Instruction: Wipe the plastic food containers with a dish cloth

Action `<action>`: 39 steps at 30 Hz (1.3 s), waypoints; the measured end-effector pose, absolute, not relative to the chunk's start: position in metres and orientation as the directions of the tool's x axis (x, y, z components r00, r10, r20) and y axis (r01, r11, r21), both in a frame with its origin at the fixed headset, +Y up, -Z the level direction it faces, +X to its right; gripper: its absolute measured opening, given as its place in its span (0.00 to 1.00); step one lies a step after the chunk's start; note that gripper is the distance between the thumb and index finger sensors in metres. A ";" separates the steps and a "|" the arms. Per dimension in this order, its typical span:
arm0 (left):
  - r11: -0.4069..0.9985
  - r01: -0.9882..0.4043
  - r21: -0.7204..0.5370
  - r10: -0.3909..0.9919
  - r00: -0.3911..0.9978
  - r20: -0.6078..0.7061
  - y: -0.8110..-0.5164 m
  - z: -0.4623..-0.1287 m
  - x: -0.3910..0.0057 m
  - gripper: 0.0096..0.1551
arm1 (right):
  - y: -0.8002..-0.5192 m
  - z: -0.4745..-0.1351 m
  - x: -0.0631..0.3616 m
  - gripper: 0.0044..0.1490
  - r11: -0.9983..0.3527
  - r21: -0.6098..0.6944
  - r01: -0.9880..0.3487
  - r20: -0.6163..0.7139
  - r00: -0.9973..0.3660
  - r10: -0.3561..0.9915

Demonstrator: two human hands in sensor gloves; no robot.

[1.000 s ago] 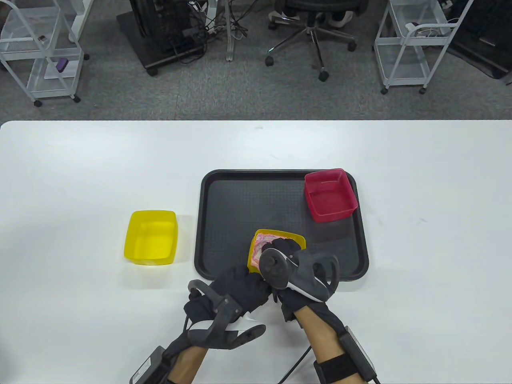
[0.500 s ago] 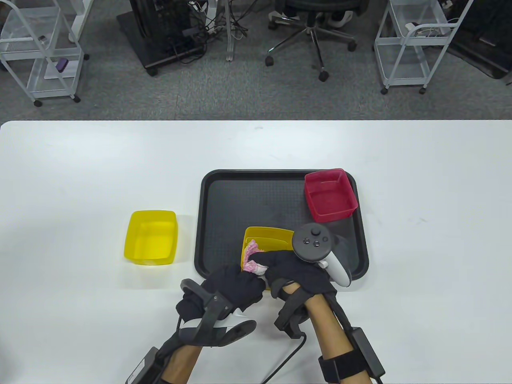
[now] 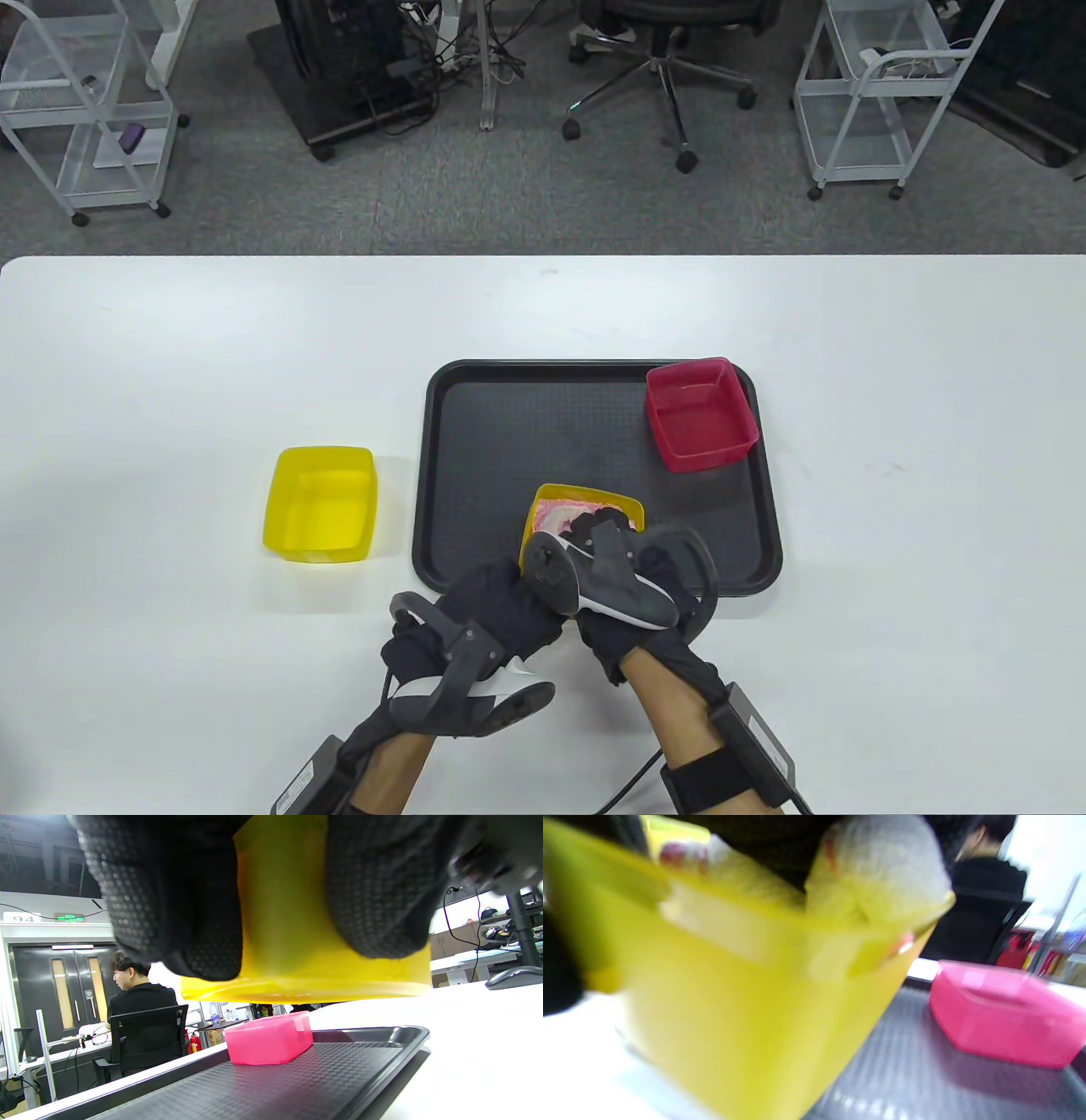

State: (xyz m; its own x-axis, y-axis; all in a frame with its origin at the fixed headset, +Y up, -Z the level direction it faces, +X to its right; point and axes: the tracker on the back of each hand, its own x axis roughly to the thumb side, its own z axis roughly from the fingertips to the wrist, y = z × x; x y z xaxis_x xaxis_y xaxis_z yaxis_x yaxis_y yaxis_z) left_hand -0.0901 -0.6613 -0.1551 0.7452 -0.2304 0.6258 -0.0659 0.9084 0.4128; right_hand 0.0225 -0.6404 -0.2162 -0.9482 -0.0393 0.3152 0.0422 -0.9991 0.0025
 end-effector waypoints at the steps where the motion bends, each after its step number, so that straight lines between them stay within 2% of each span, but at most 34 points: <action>1: 0.907 -0.064 0.417 -0.234 0.746 0.624 -0.661 -0.155 -0.090 0.20 | -0.641 -0.218 0.024 0.24 -1.000 -0.007 -0.001 0.314 -0.950 -0.001; 3: 0.902 -0.065 0.426 -0.236 0.752 0.615 -0.660 -0.155 -0.091 0.21 | -0.641 -0.221 0.028 0.24 -0.992 0.031 -0.122 0.282 -0.951 0.125; 5: 0.900 -0.079 0.430 -0.219 0.770 0.599 -0.659 -0.155 -0.093 0.21 | -0.641 -0.225 0.035 0.25 -0.938 0.108 -0.330 0.215 -0.913 0.347; 7: 0.888 -0.085 0.451 -0.215 0.791 0.573 -0.656 -0.155 -0.094 0.21 | -0.641 -0.227 0.045 0.26 -0.771 0.185 -0.610 0.113 -0.766 0.633; 9: 0.883 -0.088 0.460 -0.211 0.802 0.559 -0.655 -0.156 -0.096 0.20 | -0.643 -0.228 0.048 0.26 -0.599 0.283 -0.749 0.006 -0.624 0.782; 10: 0.888 -0.088 0.452 -0.205 0.804 0.558 -0.655 -0.158 -0.098 0.20 | -0.643 -0.227 0.050 0.27 -0.556 0.332 -0.762 -0.049 -0.602 0.797; 12: 0.898 -0.105 0.428 -0.178 0.802 0.570 -0.655 -0.159 -0.102 0.20 | -0.641 -0.227 0.054 0.26 -0.591 0.370 -0.717 -0.044 -0.649 0.760; 15: 0.891 -0.079 0.446 -0.216 0.792 0.571 -0.655 -0.157 -0.100 0.20 | -0.637 -0.224 0.054 0.25 -0.646 0.394 -0.654 -0.029 -0.711 0.703; 19: 0.901 -0.080 0.426 -0.212 0.775 0.595 -0.657 -0.155 -0.094 0.19 | -0.629 -0.217 0.046 0.24 -0.807 0.409 -0.426 0.095 -0.859 0.502; 24: 0.896 -0.066 0.440 -0.236 0.767 0.596 -0.658 -0.153 -0.088 0.20 | -0.627 -0.212 0.033 0.23 -0.950 0.265 -0.164 0.254 -0.939 0.233; 26: 0.897 -0.069 0.436 -0.232 0.767 0.598 -0.658 -0.153 -0.088 0.20 | -0.629 -0.211 0.029 0.24 -0.976 0.186 -0.111 0.270 -0.950 0.159; 29: 0.897 -0.088 0.434 -0.218 0.765 0.606 -0.656 -0.150 -0.086 0.21 | -0.632 -0.212 0.025 0.24 -0.999 -0.014 -0.035 0.247 -0.969 0.030; 30: 0.894 -0.084 0.440 -0.225 0.765 0.603 -0.656 -0.149 -0.086 0.21 | -0.633 -0.213 0.026 0.25 -0.998 -0.041 -0.046 0.236 -0.971 0.035; 32: 0.889 -0.068 0.454 -0.245 0.766 0.595 -0.656 -0.150 -0.087 0.21 | -0.634 -0.217 0.030 0.25 -0.989 -0.021 -0.144 0.229 -0.964 0.135; 34: 0.894 -0.098 0.438 -0.208 0.774 0.598 -0.654 -0.151 -0.089 0.21 | -0.635 -0.220 0.038 0.25 -0.944 0.031 -0.329 0.176 -0.928 0.329; 36: 0.887 -0.102 0.450 -0.210 0.779 0.591 -0.652 -0.150 -0.090 0.21 | -0.635 -0.221 0.044 0.26 -0.850 0.111 -0.515 0.127 -0.841 0.526; 38: 0.881 -0.105 0.462 -0.210 0.787 0.580 -0.652 -0.151 -0.091 0.21 | -0.638 -0.223 0.050 0.27 -0.649 0.244 -0.721 0.028 -0.664 0.748; 39: 0.879 -0.104 0.465 -0.210 0.792 0.574 -0.652 -0.152 -0.092 0.20 | -0.640 -0.223 0.052 0.27 -0.569 0.293 -0.769 -0.040 -0.604 0.796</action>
State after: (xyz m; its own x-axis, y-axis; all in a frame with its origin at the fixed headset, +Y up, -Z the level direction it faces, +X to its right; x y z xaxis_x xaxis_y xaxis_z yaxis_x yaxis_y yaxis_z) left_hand -0.0922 -0.6523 -0.1524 0.7919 -0.2097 0.5736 -0.1035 0.8795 0.4645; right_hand 0.0523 -0.6396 -0.2231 -0.6043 0.7958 -0.0396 -0.7685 -0.5691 0.2925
